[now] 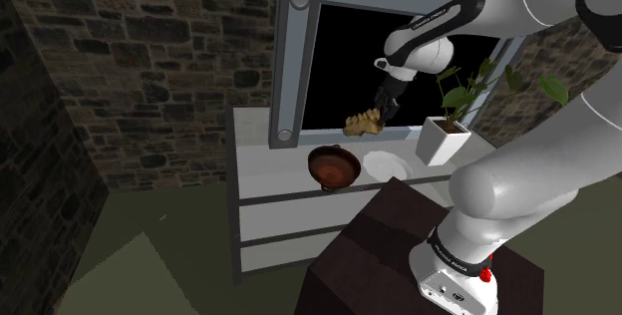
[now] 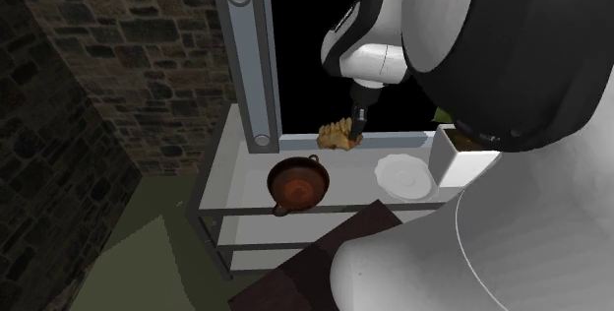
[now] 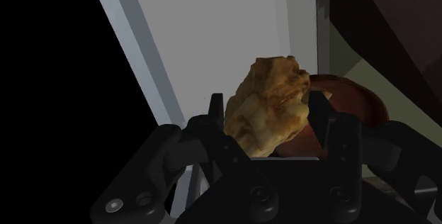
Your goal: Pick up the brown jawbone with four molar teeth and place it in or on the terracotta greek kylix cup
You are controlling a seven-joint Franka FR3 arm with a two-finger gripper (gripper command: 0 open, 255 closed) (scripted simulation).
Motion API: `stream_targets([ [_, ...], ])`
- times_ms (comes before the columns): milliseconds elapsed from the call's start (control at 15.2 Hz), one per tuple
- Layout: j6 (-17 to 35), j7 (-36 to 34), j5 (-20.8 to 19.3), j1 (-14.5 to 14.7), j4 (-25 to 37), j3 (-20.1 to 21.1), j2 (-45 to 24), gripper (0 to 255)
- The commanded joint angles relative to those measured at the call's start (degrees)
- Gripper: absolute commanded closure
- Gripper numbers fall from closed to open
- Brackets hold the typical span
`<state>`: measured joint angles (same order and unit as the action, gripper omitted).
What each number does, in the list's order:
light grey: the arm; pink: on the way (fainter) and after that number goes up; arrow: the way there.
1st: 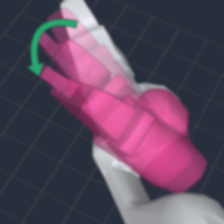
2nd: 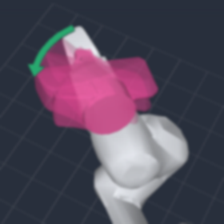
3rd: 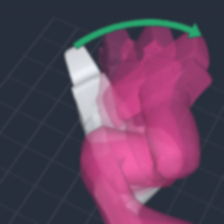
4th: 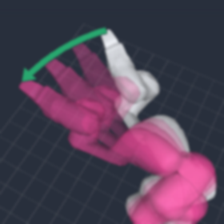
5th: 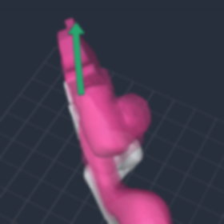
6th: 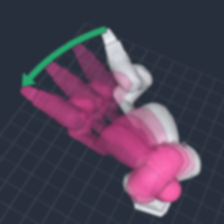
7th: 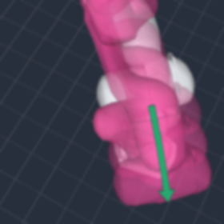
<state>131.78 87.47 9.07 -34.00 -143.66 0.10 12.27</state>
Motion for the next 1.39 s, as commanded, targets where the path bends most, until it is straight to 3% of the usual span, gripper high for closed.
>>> stream_targets([
  [0,0.1,-2.5,0.5,1.2,-2.9,1.6,3.1,255],
  [528,-1.7,-13.2,4.7,7.4,-11.4,9.4,14.8,255],
  [1320,10.4,-11.6,6.4,8.0,-15.6,10.1,6.8,255],
])
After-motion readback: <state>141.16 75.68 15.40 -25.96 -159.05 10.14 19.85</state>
